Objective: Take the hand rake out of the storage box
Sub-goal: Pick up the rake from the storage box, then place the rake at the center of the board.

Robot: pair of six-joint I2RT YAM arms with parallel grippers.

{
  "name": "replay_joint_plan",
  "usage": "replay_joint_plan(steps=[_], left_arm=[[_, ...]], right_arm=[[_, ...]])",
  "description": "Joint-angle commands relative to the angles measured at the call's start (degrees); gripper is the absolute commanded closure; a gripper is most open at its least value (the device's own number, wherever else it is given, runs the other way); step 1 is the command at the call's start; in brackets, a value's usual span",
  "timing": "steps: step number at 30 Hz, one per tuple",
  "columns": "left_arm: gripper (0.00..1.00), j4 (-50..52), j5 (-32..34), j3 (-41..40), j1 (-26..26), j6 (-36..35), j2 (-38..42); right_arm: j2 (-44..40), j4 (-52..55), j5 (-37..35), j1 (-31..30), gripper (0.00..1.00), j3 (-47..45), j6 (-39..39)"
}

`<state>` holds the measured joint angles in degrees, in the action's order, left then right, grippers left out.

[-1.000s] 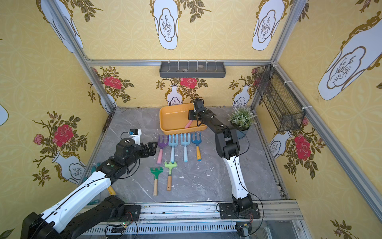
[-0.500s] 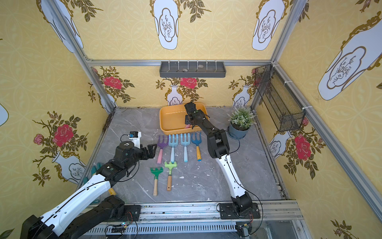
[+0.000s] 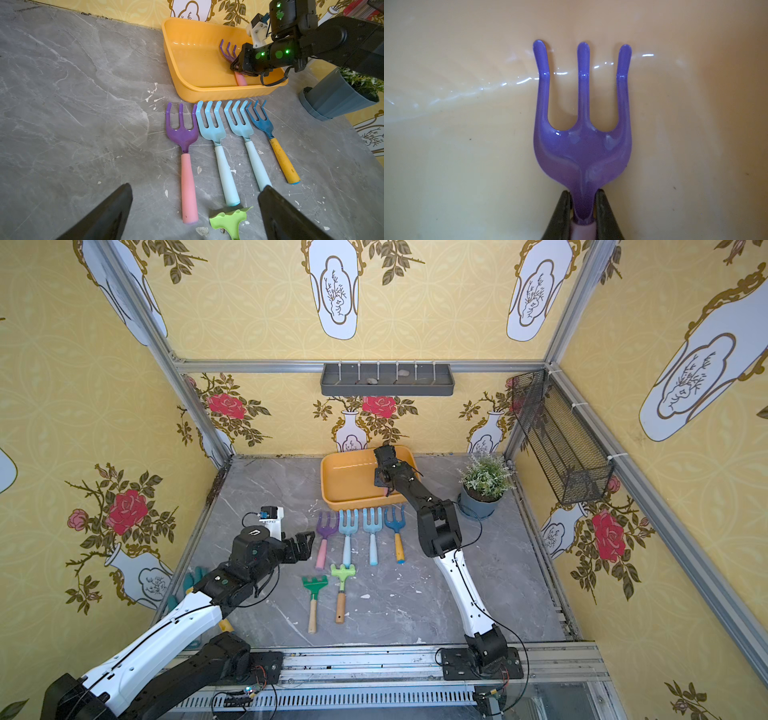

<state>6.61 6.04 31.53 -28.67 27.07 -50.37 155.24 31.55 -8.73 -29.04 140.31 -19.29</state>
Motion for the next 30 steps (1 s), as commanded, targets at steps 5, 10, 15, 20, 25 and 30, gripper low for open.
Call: replay_joint_plan(steps=[5,10,15,20,25,30], left_arm=[[0.0,0.9,1.0,-1.4,0.1,0.2,2.3],[0.0,1.8,2.2,-2.0,0.1,0.2,4.1],[0.0,3.6,3.5,-2.2,0.1,0.3,5.2],[0.0,5.2,5.2,-3.1,0.2,0.4,7.7],[0.0,6.0,5.4,-4.2,0.3,0.8,9.9],[0.0,7.7,5.3,-4.0,0.3,1.2,10.4]], right_arm=[[-5.0,-3.1,0.9,-0.1,0.97,-2.3,-0.3],[-12.0,-5.8,0.8,-0.5,1.0,-6.5,-0.3],[-23.2,-8.0,-0.1,-1.3,1.0,-17.1,-0.7],[-39.1,-7.9,-2.5,-5.2,1.0,-35.6,-4.2],[-58.5,-8.2,-11.1,-16.7,1.0,-59.8,-12.8],[-69.6,-1.6,-27.8,-38.3,1.0,-77.0,-32.7]])
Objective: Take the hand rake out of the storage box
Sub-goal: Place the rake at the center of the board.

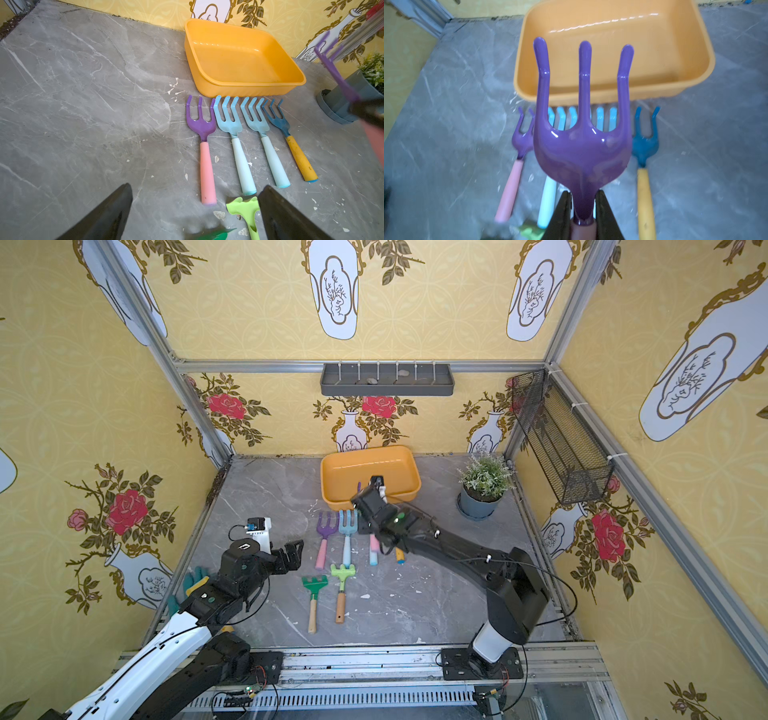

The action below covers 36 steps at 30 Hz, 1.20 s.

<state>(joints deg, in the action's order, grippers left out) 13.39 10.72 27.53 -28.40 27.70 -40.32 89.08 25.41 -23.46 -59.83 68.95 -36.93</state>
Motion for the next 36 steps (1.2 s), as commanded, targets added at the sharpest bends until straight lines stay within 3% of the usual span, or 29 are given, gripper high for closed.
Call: replay_joint_plan(steps=[1,4,8,15,21,28,36], left_arm=[[0.0,1.2,0.7,-0.1,0.1,0.7,0.6],[0.0,1.3,0.4,-0.5,0.2,0.9,1.7],[0.0,2.2,0.5,-1.0,0.2,1.1,3.1],[0.0,3.0,0.6,-1.3,0.2,1.2,3.5],[0.0,3.1,0.7,-1.0,0.3,1.2,2.5],[0.0,3.1,0.8,-0.9,0.2,1.1,1.4],[0.0,3.0,1.1,-1.0,0.3,1.1,1.2]], right_arm=[[-4.3,4.3,-13.2,-11.3,1.0,-8.6,-18.4],[-1.9,6.0,-11.0,-17.4,1.0,-11.8,-26.5],[3.6,8.2,-9.2,-20.3,1.0,-12.2,-33.1],[4.2,5.9,-6.0,-20.2,1.0,-16.2,-34.4],[4.1,-4.4,-2.6,-19.4,1.0,-22.1,-30.6],[7.1,-6.2,-0.4,-17.5,1.0,-21.7,-29.0],[7.5,-9.6,0.9,-17.1,0.92,-22.3,-26.3]])
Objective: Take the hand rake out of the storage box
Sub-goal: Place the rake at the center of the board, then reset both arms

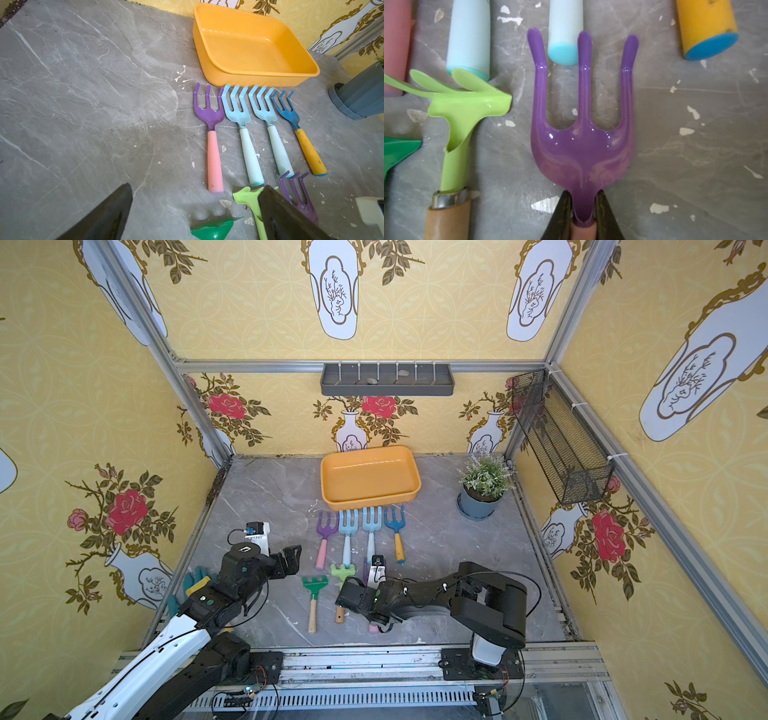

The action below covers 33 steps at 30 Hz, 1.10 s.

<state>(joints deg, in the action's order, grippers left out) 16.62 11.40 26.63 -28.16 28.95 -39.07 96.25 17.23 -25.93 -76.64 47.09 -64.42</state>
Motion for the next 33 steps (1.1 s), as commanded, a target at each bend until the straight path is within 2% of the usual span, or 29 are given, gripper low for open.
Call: replay_joint_plan(steps=[1,2,3,4,6,9,11,14,15,16,17,19,21,22,24,27,28,29,31,32,33], left_arm=[[0.0,-0.2,0.5,-0.1,0.0,-0.1,0.0],[0.0,-0.2,0.5,-0.1,0.0,-0.1,0.0],[0.0,-0.2,0.5,-0.1,0.0,-0.2,-0.1],[0.0,-0.2,0.7,-0.1,0.0,-0.2,-0.1],[0.0,-0.2,0.7,-0.1,0.0,-0.2,-0.3],[0.0,-0.2,0.8,-0.1,0.0,-0.2,-0.6],[0.0,-0.2,0.9,0.0,0.0,-0.1,-0.8],[0.0,-0.6,1.6,0.4,0.0,-0.1,-1.6],[0.0,-0.6,2.3,0.7,0.0,0.1,-2.0],[0.0,-0.8,3.7,1.1,0.0,0.2,-2.3],[0.0,-0.7,7.9,1.5,0.0,0.4,-2.9],[0.0,0.3,19.8,1.7,0.0,0.1,-3.5],[0.0,-10.3,24.9,-2.6,0.0,-10.4,-4.3],[0.0,-16.2,28.6,-4.1,0.6,-13.5,-5.3],[0.0,-17.5,26.9,-3.8,3.5,-15.9,-6.6],[0.0,-21.0,18.5,-4.4,12.8,-17.4,-7.9],[0.0,-26.6,14.6,-7.0,15.8,-20.3,-8.0],[0.0,-35.4,10.7,-11.5,18.5,-23.9,-8.4],[0.0,-60.5,3.6,-22.7,24.0,-25.1,-11.5],[0.0,-62.8,2.3,-23.3,25.4,-25.8,-12.6],[0.0,-57.1,0.3,-21.3,25.9,-26.0,-12.1]], right_arm=[[0.3,-1.7,3.5,-0.3,0.89,-0.7,1.2],[0.3,-1.8,3.5,-0.3,0.84,-0.7,1.2],[0.5,-1.7,3.4,-0.2,0.73,-0.7,1.2],[0.6,-1.2,3.3,-0.2,0.67,-0.4,0.9],[0.5,0.0,2.7,-0.3,0.64,0.2,0.8],[-1.2,2.1,2.0,-0.6,0.46,1.0,1.0],[-3.2,4.7,0.3,-0.7,0.41,2.3,1.4],[-7.8,10.9,-5.6,-0.7,0.19,5.4,3.5],[-9.6,13.4,-9.5,-0.2,0.01,6.8,4.7],[-11.2,14.7,-12.5,0.5,0.02,8.0,6.3],[-12.8,15.2,-15.4,1.8,0.03,9.1,9.2],[-15.9,12.3,-19.0,7.0,0.03,9.2,16.5],[-18.8,5.3,-19.5,13.9,0.03,6.5,25.1],[-20.5,-0.4,-18.4,17.8,0.03,3.9,30.8],[-25.0,-14.0,-16.3,24.0,0.03,-3.2,43.5],[-30.5,-35.6,-11.9,32.9,0.03,-15.5,60.7],[-31.2,-42.6,-7.3,36.8,0.03,-19.8,65.0],[-30.9,-47.7,-2.5,42.0,0.03,-23.5,67.3],[-27.7,-53.6,3.0,50.2,0.02,-26.6,66.0],[-26.6,-47.3,4.9,52.5,0.03,-23.6,63.3],[-25.3,-47.8,6.3,53.8,0.02,-22.9,64.7]])
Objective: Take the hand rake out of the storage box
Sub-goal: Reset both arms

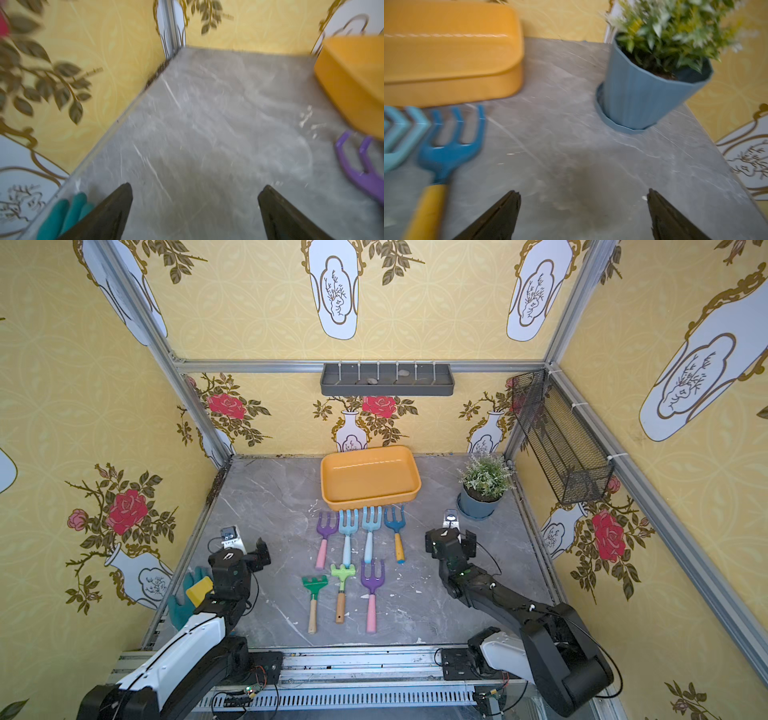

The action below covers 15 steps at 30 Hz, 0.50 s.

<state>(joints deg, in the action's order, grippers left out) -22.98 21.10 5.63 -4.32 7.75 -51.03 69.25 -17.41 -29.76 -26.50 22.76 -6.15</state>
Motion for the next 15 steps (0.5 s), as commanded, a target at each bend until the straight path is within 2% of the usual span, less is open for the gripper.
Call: replay_joint_plan(steps=[1,3,4,6,8,9,10,15], left_arm=[[0.0,-15.0,-12.2,1.5,3.8,-4.8,-1.2],[0.0,-18.5,-15.4,3.0,6.4,-4.6,-6.2],[0.0,-19.1,-17.0,3.4,7.4,-5.4,-8.2],[0.0,-33.1,-21.2,0.7,11.7,-3.0,-16.2],[0.0,-32.5,-24.7,2.4,11.6,-4.9,-20.2],[0.0,-33.1,-25.1,2.2,11.6,-4.8,-20.9],[0.0,-35.3,-25.1,1.2,11.6,-4.5,-21.4],[0.0,-34.1,-26.2,2.0,11.5,-5.4,-21.8]], right_arm=[[3.1,-16.2,10.9,4.1,0.02,0.7,8.3],[7.0,-25.3,11.4,6.8,0.02,-1.1,11.0],[8.0,-22.8,9.7,7.9,0.02,0.8,9.5],[8.4,-28.0,14.4,10.0,0.02,-0.8,10.1],[10.3,-39.3,23.4,16.2,0.02,-6.1,7.4],[12.3,-43.5,24.7,19.2,0.03,-7.8,4.7],[14.0,-48.5,24.2,19.8,0.03,-9.2,4.7],[16.2,-43.2,22.8,18.0,0.03,-5.8,5.8]])
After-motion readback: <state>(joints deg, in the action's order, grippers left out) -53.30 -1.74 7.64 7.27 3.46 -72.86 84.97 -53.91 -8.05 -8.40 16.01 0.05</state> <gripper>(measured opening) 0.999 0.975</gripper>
